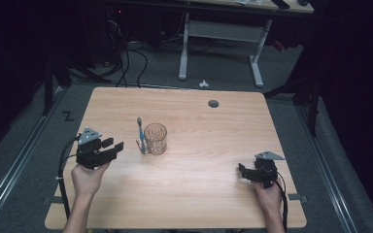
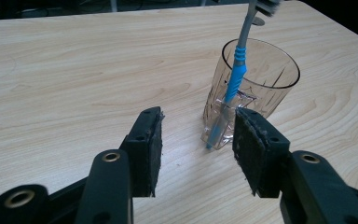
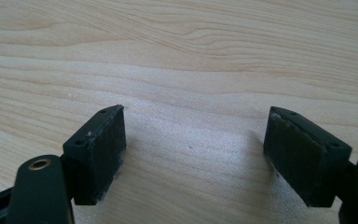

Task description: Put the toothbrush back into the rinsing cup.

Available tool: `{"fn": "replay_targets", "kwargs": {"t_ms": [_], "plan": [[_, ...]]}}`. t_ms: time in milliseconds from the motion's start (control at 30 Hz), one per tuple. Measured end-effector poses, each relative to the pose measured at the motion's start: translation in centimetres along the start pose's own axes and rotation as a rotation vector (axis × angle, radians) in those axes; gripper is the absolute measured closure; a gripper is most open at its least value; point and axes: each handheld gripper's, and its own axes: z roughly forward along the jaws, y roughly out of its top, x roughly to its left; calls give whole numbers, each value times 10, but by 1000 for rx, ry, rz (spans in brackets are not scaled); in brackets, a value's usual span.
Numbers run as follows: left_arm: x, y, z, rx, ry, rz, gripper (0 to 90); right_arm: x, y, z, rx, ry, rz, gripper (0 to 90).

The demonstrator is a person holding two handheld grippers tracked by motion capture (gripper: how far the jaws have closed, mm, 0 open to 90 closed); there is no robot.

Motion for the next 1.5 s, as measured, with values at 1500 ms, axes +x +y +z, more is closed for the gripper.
{"fn": "replay_targets", "kwargs": {"t_ms": [1500], "plan": [[5,-32,0,30,-1,-63,499,0,0,0,0,-1,0,212]]}}
